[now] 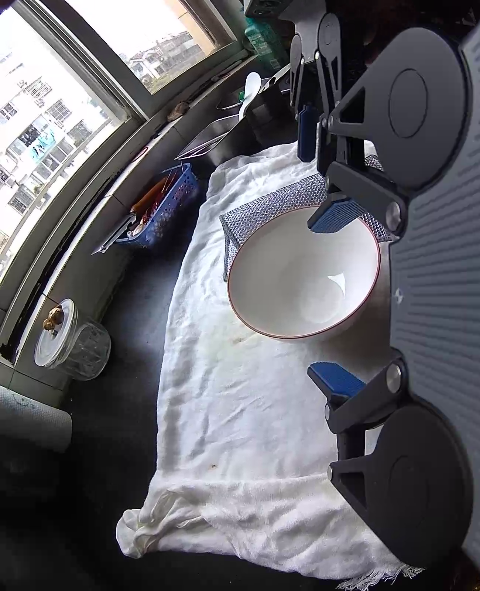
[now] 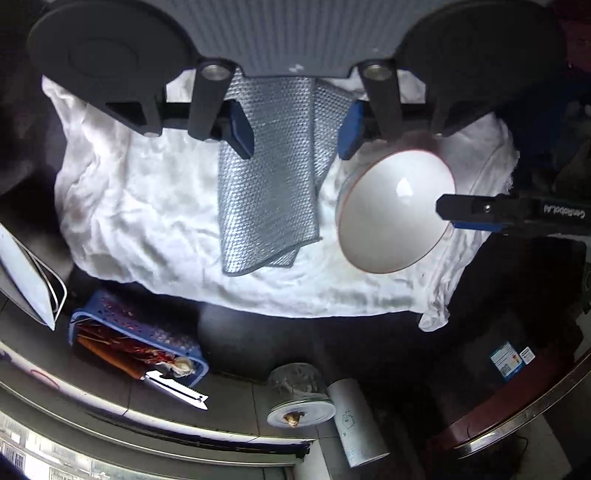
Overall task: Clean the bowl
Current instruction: 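Grasp the grey mesh cloth edge with the right gripper and lift it, then grasp the bowl rim with the left gripper while the right gripper brings the mesh cloth into the bowl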
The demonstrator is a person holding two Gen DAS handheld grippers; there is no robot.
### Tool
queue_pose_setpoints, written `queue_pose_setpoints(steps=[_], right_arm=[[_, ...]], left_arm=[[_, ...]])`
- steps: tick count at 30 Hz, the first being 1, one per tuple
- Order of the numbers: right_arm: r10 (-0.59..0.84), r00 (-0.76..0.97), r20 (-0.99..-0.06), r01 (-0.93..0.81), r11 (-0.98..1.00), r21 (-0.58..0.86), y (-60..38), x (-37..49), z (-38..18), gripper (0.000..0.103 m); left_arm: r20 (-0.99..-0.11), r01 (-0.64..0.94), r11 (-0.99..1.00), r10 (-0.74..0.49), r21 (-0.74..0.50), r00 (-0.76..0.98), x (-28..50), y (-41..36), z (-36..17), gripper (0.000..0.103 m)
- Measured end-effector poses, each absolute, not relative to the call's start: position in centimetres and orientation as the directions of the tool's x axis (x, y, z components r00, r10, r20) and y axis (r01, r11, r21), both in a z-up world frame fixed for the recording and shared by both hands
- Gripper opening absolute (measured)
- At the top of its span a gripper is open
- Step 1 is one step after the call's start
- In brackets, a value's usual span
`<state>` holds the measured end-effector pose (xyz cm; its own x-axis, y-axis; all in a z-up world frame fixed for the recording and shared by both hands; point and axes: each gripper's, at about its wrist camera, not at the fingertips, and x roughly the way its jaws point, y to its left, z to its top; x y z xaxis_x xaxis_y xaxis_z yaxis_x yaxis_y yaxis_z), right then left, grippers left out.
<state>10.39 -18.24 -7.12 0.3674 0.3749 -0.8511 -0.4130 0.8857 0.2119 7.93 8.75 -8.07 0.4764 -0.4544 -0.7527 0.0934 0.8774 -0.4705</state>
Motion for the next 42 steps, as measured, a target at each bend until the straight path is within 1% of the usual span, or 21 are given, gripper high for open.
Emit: queue_pose_setpoints(steps=[6,10,16,20,22,23,25,26,27,29,32,35,37,38,40,42], right_arm=[[0.412,0.334,-0.848,-0.383,0.881,0.277,-19.9,13.3,-9.6,0.053],[0.441,0.309,-0.843,-0.384,0.868,0.313,-20.8,14.2,-11.0,0.053],[0.531,0.271,-0.802,-0.396,0.822,0.410,-21.9,14.9,-12.5,0.051],[0.568,0.271,-0.777,-0.439,0.791,0.426,-21.8,14.9,-12.9,0.051],[0.568,0.276,-0.775,-0.450,0.789,0.418,-21.6,14.9,-12.9,0.035],[0.564,0.278,-0.778,-0.450,0.792,0.413,-21.6,14.9,-12.9,0.029],[0.568,0.281,-0.773,-0.459,0.788,0.412,-21.6,14.8,-12.7,0.026],[0.572,0.287,-0.768,-0.465,0.785,0.410,-21.6,14.7,-12.5,0.021],[0.576,0.295,-0.763,-0.473,0.781,0.407,-21.7,14.5,-12.3,0.018],[0.574,0.310,-0.757,-0.480,0.782,0.397,-21.8,14.2,-11.7,0.018],[0.593,0.333,-0.733,-0.505,0.769,0.392,-22.0,13.6,-10.5,0.014],[0.585,0.374,-0.719,-0.555,0.763,0.332,-21.7,12.6,-8.7,0.014],[0.580,0.414,-0.702,-0.579,0.763,0.289,-21.8,12.0,-7.3,0.009],[0.572,0.447,-0.688,-0.593,0.765,0.250,-21.8,11.7,-6.3,0.006],[0.552,0.521,-0.651,-0.620,0.769,0.157,-21.7,11.0,-4.2,0.005],[0.514,0.608,-0.605,-0.638,0.770,0.014,-21.1,10.3,-2.3,0.004]], left_arm=[[-0.775,0.041,0.890,-0.417,-0.454,0.475,7.4,8.8,-8.4,0.077],[-0.795,-0.008,0.905,-0.371,-0.426,0.479,6.8,8.5,-8.4,0.077],[-0.811,-0.088,0.913,-0.305,-0.398,0.499,6.0,8.1,-8.6,0.077],[-0.812,-0.128,0.915,-0.268,-0.384,0.518,5.0,7.6,-8.4,0.077],[-0.811,-0.145,0.917,-0.246,-0.372,0.530,4.3,7.3,-8.1,0.077],[-0.811,-0.149,0.918,-0.238,-0.368,0.535,4.0,7.2,-8.0,0.077],[-0.810,-0.156,0.919,-0.226,-0.361,0.541,3.5,6.9,-7.7,0.077],[-0.810,-0.161,0.920,-0.218,-0.356,0.544,3.2,6.7,-7.6,0.077],[-0.810,-0.162,0.921,-0.215,-0.353,0.546,3.0,6.5,-7.5,0.077],[-0.810,-0.163,0.923,-0.208,-0.348,0.548,2.5,6.2,-7.4,0.077],[-0.811,-0.162,0.925,-0.206,-0.344,0.547,2.3,5.8,-7.6,0.077],[-0.816,-0.185,0.912,-0.218,-0.365,0.536,2.3,5.7,-8.3,0.077],[-0.813,-0.198,0.901,-0.231,-0.385,0.534,2.2,5.7,-8.5,0.077],[-0.809,-0.200,0.899,-0.232,-0.390,0.540,2.0,5.6,-8.4,0.077],[-0.802,-0.197,0.902,-0.221,-0.384,0.554,1.9,5.3,-8.3,0.077],[-0.802,-0.212,0.900,-0.206,-0.380,0.561,1.9,5.4,-8.2,0.077]])
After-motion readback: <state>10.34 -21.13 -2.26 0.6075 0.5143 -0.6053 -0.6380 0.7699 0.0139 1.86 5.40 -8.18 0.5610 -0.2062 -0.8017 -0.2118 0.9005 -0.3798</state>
